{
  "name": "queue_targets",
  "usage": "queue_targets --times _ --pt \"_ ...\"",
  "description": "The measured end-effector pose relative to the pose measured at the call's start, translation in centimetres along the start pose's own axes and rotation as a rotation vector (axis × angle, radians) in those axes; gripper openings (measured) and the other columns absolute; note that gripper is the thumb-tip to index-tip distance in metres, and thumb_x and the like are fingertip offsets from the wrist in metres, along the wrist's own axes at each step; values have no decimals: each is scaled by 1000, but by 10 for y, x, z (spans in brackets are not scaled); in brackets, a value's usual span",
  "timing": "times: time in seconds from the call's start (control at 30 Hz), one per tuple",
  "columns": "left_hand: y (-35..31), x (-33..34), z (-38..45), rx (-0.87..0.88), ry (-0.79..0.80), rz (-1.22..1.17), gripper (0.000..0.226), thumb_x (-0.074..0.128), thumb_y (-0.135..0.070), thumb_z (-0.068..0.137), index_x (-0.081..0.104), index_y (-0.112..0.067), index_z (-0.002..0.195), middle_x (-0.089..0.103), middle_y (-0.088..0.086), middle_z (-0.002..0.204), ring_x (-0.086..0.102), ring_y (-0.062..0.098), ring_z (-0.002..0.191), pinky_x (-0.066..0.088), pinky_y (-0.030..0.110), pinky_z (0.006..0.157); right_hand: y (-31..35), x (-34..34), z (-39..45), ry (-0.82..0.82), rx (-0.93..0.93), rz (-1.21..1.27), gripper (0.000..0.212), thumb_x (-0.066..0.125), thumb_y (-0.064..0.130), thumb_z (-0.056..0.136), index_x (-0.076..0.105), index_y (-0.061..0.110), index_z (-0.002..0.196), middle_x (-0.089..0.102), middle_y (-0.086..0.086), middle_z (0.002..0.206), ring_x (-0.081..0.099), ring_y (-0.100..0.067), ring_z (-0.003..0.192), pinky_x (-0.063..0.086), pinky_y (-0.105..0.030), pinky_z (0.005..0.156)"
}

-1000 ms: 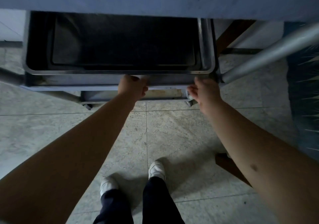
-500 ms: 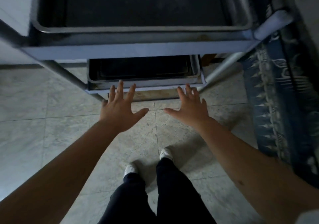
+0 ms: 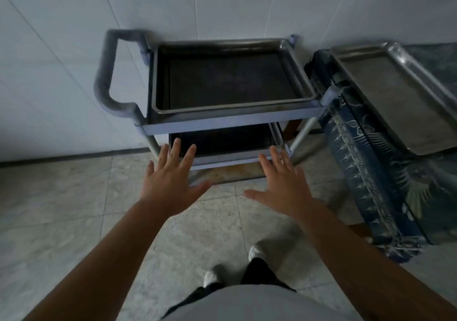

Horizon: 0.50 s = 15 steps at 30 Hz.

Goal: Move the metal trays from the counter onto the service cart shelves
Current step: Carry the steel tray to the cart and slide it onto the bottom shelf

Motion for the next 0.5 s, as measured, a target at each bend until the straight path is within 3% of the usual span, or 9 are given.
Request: queue_targets --times 0.13,0.27,0.5 --pt "-15 -5 -3 54 -3 -19 100 17 -90 75 -12 -40 156 -19 1 167 -15 28 152 14 58 119 -6 -6 -27 -12 77 35 114 20 98 63 -7 34 154 -24 1 162 -14 -25 149 9 -58 116" --pt "-56 -11 3 173 -19 -19 104 7 -96 68 -11 -43 155 -16 0 167 -13 30 152 14 58 119 -32 -14 -56 -40 194 98 115 22 98 63 -9 34 154 -24 1 162 -15 -23 149 10 -58 116" --pt "-204 -5 13 506 36 50 104 3 -96 67 -11 -43 155 -18 1 167 -14 29 152 9 57 119 -127 -24 -158 -120 469 114 117 10 100 60 -10 32 154 -20 -2 163 -12 -26 150 7 -54 117"
Point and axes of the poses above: each hand's wrist, its own z-axis towards the middle knuckle, its own x-axis out of the palm, y = z × x, the point moved 6 cm from there along z, towards the middle knuckle
